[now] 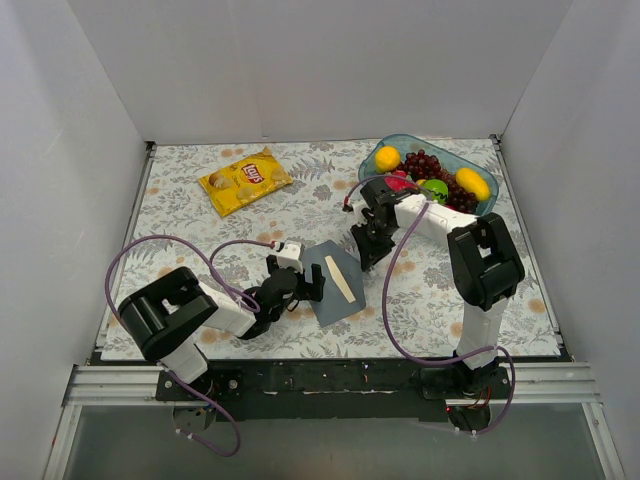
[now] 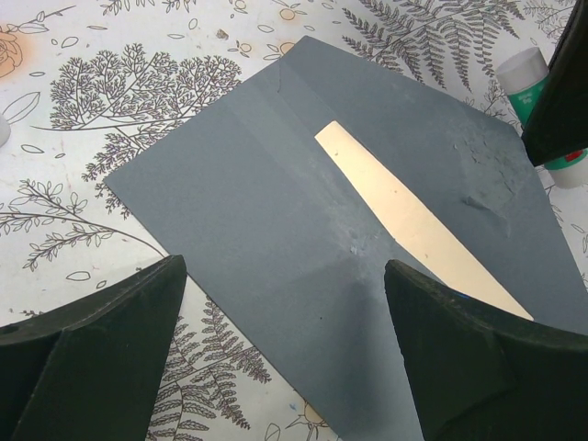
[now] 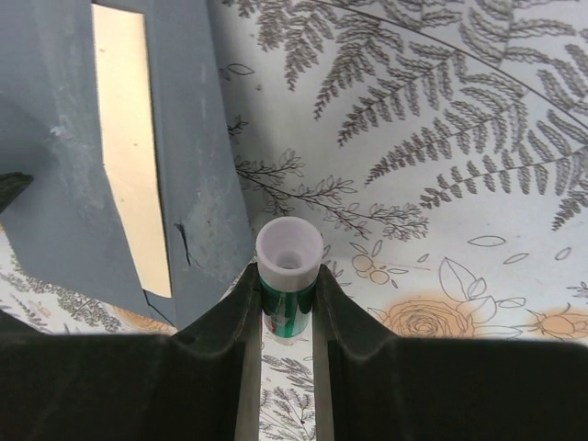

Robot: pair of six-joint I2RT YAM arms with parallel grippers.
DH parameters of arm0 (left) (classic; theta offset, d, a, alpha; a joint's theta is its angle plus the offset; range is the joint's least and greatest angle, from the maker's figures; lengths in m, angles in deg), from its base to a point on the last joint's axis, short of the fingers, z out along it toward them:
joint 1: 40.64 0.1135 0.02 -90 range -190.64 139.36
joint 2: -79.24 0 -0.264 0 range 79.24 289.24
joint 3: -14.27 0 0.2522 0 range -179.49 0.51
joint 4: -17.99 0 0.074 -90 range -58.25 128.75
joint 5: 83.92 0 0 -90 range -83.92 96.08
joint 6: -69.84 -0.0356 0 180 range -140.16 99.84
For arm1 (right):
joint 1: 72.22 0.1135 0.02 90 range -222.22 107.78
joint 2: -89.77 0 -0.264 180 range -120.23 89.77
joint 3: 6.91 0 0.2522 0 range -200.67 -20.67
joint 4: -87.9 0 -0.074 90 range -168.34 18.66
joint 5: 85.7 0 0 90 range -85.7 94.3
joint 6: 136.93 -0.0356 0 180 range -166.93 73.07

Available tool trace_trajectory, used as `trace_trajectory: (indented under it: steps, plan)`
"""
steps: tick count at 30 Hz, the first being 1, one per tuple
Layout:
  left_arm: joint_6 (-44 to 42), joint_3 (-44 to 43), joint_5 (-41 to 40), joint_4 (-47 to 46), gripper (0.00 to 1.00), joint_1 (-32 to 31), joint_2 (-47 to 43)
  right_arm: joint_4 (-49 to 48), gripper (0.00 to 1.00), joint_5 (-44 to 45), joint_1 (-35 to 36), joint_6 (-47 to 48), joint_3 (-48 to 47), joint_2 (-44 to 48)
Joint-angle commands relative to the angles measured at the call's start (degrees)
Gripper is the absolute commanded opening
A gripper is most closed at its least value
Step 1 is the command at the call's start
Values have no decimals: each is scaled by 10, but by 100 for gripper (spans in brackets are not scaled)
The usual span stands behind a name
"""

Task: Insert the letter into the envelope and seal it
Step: Seal the envelope at the center of the board.

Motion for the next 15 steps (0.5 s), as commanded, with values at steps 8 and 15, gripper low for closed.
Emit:
trace_trajectory:
  steps: [8,15]
  plan:
    - [24,15,27,74,89,3,28,-24,1,-107,15,6,-8,14]
    - [32,10,30,83,89,4,26,-27,1,-135,44,7,-15,-1]
